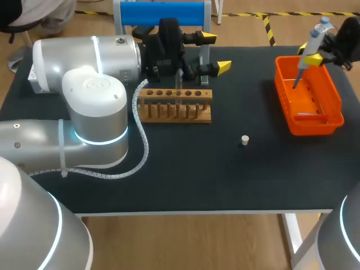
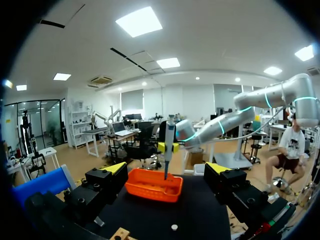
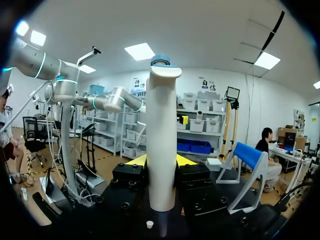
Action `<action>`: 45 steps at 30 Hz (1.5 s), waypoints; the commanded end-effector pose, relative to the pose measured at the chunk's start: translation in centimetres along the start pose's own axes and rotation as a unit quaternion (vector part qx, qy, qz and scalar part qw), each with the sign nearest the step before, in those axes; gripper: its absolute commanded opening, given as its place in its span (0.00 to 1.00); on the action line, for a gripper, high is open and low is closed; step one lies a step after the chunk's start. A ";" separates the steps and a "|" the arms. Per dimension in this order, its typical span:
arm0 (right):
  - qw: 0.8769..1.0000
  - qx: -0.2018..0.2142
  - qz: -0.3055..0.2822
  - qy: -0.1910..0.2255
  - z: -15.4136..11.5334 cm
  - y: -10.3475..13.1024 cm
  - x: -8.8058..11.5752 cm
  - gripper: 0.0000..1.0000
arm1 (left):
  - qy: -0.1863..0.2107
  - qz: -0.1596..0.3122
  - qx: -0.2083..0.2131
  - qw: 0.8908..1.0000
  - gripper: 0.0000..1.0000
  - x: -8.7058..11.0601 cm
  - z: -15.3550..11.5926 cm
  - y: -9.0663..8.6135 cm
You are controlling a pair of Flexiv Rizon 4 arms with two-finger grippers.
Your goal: Invert the test tube, pick up the pipette, mount the tip to pipette, aspirate from beaker and dispense into the tube, eject the tip, return the pipette, and cap with the stopper.
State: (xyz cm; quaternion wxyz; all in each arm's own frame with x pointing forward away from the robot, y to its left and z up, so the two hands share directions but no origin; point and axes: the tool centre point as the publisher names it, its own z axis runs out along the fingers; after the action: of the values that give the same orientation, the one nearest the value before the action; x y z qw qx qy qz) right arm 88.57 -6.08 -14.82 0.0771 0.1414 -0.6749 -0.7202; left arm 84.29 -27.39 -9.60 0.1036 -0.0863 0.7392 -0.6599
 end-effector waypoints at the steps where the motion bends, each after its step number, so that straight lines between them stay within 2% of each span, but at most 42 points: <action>1: 0.999 0.005 0.007 -0.049 3.3 0.7 0.3 0.00 | -0.001 0.000 0.001 1.000 1.00 0.1 0.1 0.0; 3: 0.999 0.003 0.009 -0.050 4.0 0.8 0.4 0.00 | -0.001 0.000 0.001 1.000 1.00 0.1 0.1 0.0; 27: 0.999 0.003 0.009 -0.050 4.0 0.8 0.4 0.00 | -0.001 0.000 0.001 1.000 1.00 0.1 0.1 0.0; 30: 0.999 -0.001 0.019 -0.037 5.9 0.3 0.7 0.00 | -0.001 0.000 0.001 1.000 1.00 0.1 0.1 0.0; 36: 0.999 -0.007 0.035 -0.039 8.8 0.2 1.0 0.00 | -0.001 0.000 0.001 1.000 1.00 0.1 0.1 0.0; 45: 0.998 -0.005 0.021 -0.052 13.0 0.7 -0.2 0.00 | -0.001 0.000 0.001 1.000 1.00 0.1 0.1 0.0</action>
State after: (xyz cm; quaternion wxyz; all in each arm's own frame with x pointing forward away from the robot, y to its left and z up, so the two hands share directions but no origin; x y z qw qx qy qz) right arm 85.11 4.97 -13.91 0.0634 0.0953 -0.6742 -0.7296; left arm 84.29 -27.40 -9.59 0.1035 -0.0863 0.7393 -0.6598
